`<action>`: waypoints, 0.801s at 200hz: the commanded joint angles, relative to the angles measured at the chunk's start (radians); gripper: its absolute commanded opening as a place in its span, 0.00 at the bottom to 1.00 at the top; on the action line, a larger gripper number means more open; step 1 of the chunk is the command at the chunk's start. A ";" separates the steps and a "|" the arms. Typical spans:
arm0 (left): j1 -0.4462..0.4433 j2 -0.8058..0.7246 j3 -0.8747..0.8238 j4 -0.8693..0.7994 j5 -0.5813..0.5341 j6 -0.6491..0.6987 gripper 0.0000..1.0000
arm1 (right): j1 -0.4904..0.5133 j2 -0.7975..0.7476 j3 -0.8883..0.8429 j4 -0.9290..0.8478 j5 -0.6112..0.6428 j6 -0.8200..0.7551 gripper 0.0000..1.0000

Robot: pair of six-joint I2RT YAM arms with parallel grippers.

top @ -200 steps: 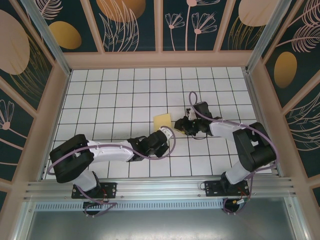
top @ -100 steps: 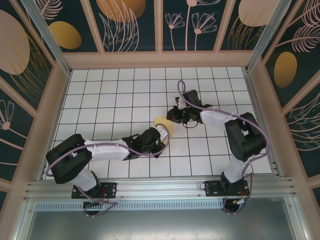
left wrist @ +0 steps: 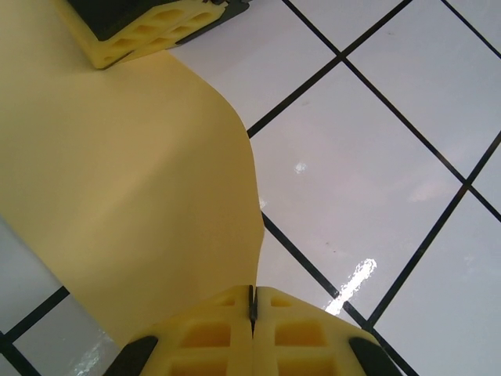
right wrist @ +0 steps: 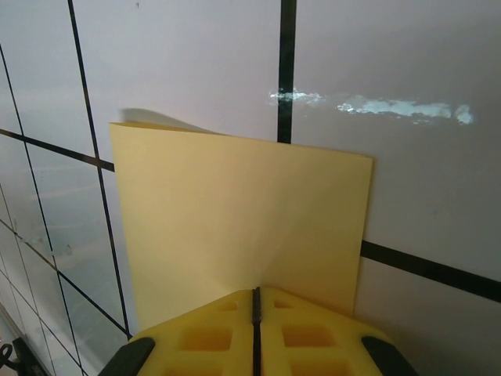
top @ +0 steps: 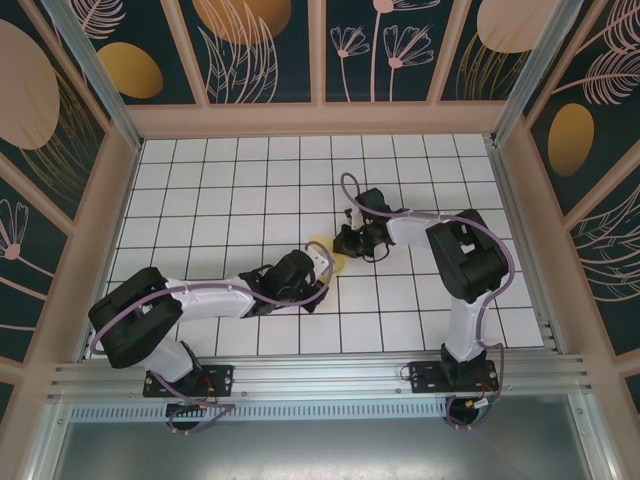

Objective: Fold a paper plane with a square sheet of paper (pick it up from the middle)
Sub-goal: Third fold the triangle at the center of the table.

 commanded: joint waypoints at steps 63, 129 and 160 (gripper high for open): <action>0.086 0.043 0.010 0.028 0.149 -0.029 0.00 | 0.014 0.032 0.026 -0.079 0.057 -0.059 0.10; 0.158 0.091 0.047 0.006 0.297 -0.008 0.00 | 0.016 0.033 0.026 -0.085 0.051 -0.068 0.10; 0.183 0.101 0.060 -0.007 0.319 0.002 0.00 | 0.017 0.033 0.020 -0.085 0.051 -0.066 0.10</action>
